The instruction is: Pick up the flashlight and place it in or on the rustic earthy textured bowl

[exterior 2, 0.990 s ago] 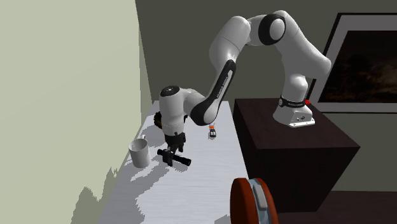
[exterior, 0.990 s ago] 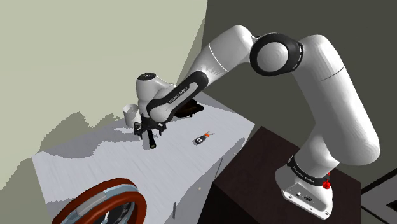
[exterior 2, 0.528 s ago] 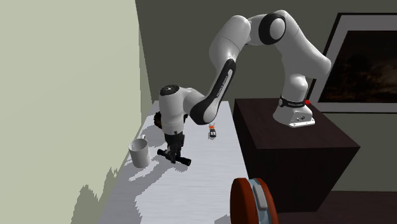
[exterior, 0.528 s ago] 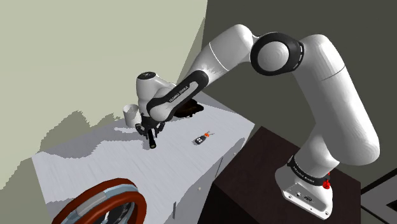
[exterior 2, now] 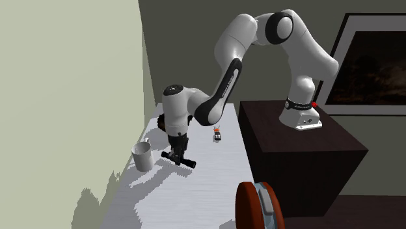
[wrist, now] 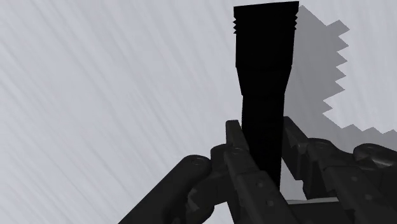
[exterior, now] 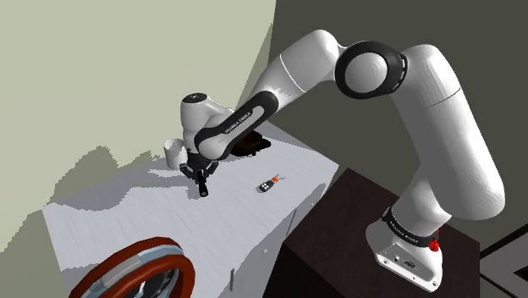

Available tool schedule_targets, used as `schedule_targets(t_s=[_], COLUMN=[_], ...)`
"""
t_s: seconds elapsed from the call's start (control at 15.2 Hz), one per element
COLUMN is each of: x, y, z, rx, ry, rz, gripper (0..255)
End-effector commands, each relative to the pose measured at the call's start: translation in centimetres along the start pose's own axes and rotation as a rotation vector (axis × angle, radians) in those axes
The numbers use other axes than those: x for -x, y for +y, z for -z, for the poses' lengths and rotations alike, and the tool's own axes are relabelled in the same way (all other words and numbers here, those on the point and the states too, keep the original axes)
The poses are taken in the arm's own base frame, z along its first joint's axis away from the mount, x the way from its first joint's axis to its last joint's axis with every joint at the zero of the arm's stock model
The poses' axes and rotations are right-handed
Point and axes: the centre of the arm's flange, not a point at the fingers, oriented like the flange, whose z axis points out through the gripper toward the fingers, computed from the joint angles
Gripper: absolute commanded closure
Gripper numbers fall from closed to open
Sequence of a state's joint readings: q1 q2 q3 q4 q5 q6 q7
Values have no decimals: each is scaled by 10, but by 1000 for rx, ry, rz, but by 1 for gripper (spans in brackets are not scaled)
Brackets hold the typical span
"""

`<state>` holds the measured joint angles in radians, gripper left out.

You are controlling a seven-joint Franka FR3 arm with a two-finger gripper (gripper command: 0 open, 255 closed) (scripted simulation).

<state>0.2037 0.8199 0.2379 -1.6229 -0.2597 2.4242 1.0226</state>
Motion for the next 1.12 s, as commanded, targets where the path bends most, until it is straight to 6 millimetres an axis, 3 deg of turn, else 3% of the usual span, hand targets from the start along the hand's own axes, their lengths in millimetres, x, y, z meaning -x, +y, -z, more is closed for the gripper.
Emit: schedule_targets(t_s=[0.0, 1.06], x=[1, 0], y=[0, -1], z=[9, 94], rx=[0, 0], ry=[-1, -1], rz=[1, 1], gripper=[255, 255])
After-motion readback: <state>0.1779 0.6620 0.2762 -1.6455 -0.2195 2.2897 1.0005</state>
